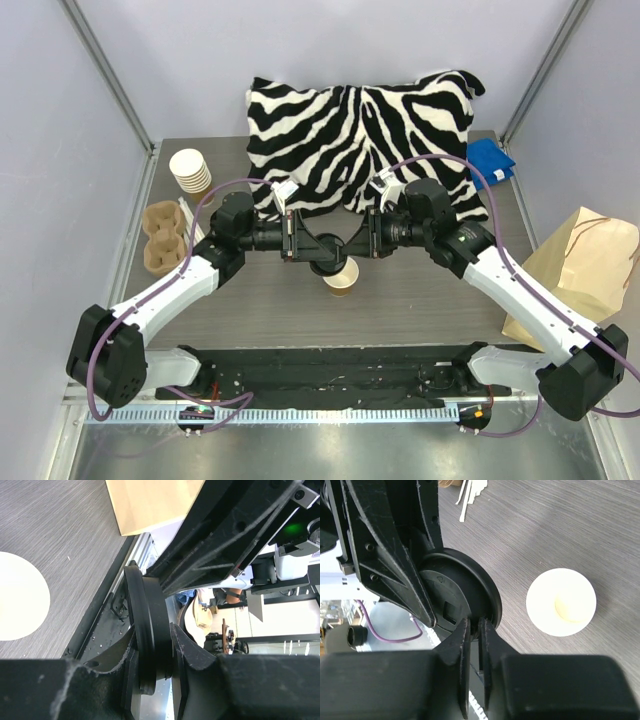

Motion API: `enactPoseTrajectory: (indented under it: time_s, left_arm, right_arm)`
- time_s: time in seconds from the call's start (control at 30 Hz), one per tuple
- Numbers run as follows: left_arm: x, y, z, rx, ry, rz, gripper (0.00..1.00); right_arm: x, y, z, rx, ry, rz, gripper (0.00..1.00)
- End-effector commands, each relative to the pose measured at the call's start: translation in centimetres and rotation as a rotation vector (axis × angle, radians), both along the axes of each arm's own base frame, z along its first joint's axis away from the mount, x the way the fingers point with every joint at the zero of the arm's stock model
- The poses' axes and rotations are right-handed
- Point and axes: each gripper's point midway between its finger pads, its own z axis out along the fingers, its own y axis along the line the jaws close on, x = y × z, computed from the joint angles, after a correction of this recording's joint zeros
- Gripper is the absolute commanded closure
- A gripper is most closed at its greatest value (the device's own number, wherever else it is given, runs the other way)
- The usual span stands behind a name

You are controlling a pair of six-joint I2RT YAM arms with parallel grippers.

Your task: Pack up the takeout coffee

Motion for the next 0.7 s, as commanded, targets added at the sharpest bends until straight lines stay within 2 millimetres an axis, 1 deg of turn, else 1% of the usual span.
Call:
enactPoseTrajectory:
  time_s: [0.0, 0.03, 0.07, 0.1, 0.13, 0.2, 0.23, 0.27, 0.3, 0.33, 0.37, 0.4, 0.43, 0.47, 0.5, 0.53, 0.57, 0.6, 0.63, 0.67]
  left_arm:
    - [-0.1, 0.1, 2.2, -0.055, -0.088, 0.007, 1.0]
    - [0.0, 0.1, 2.1, -0.054, -0.087, 0.01, 1.0]
    - [-0.1, 0.1, 2.0, -0.053, -0.084, 0.009, 1.0]
    - [-0.1, 0.1, 1.9, -0.05, -0.083, 0.01, 1.0]
    - [-0.1, 0.2, 1.4, -0.032, -0.062, 0.018, 1.0]
    - [-0.1, 0.4, 1.0, -0.005, -0.079, 0.021, 0.91]
    - [-0.3, 0.6, 0.4, 0.017, -0.065, 0.019, 0.84]
    - [-0.3, 0.8, 0.3, 0.032, -0.093, 0.015, 0.64]
    - [-0.2, 1.1, 0.2, 0.045, -0.095, 0.023, 0.55]
    - [-0.3, 1.5, -0.2, 0.067, -0.079, 0.028, 0.42]
    - [-0.3, 1.9, -0.2, 0.076, -0.081, 0.035, 0.36]
    - [0.3, 2.5, -0.4, 0.085, -0.098, 0.053, 0.31]
    - [-0.1, 3.1, -0.9, 0.113, -0.063, 0.059, 0.2]
    - [0.4, 4.0, -1.1, 0.123, -0.054, 0.084, 0.18]
    - [0.5, 4.6, -1.5, 0.135, -0.066, 0.087, 0.12]
    - [0.3, 5.5, -1.7, 0.152, -0.051, 0.102, 0.08]
    - [1.1, 6.8, -1.9, 0.164, -0.053, 0.143, 0.05]
    - [1.4, 7.6, -2.1, 0.176, -0.072, 0.163, 0.04]
    - [1.6, 8.3, -2.2, 0.187, -0.063, 0.184, 0.01]
    - [2.3, 9.5, -2.1, 0.187, -0.063, 0.228, 0.01]
  right_arm:
    - [-0.2, 0.6, 1.3, 0.03, -0.051, 0.025, 0.93]
    - [-0.2, 0.6, 1.4, 0.032, -0.053, 0.023, 0.97]
    - [-0.1, 0.5, 1.5, 0.031, -0.057, 0.02, 0.99]
    - [0.1, 0.5, 1.6, 0.025, -0.064, 0.012, 0.99]
    - [0.3, 0.4, 1.7, 0.02, -0.067, 0.005, 0.99]
    - [0.7, 0.2, 1.7, -0.007, -0.081, -0.01, 0.99]
    - [0.9, 0.0, 1.5, -0.023, -0.086, -0.013, 0.99]
    - [1.1, -0.1, 1.2, -0.044, -0.097, -0.005, 0.99]
    - [1.2, -0.3, 1.4, -0.059, -0.099, -0.004, 0.99]
    - [1.3, -0.3, 1.3, -0.069, -0.1, 0.0, 0.99]
    - [1.6, -0.4, 1.0, -0.084, -0.089, 0.001, 0.99]
    - [1.6, -0.7, 1.0, -0.106, -0.092, 0.01, 0.99]
    - [1.7, -0.8, 0.9, -0.119, -0.086, 0.017, 0.99]
    - [2.2, -1.1, 0.2, -0.14, -0.065, 0.015, 0.99]
    - [2.2, -1.6, 0.3, -0.163, -0.058, 0.023, 0.99]
    - [2.1, -1.6, 0.0, -0.17, -0.04, 0.038, 0.99]
    - [2.3, -1.8, -0.1, -0.184, -0.028, 0.039, 0.99]
    - [2.3, -2.1, -1.1, -0.226, 0.007, 0.055, 0.99]
    - [2.2, -2.2, -1.4, -0.242, 0.023, 0.063, 0.99]
    - [2.1, -2.2, -1.9, -0.254, 0.039, 0.076, 0.99]
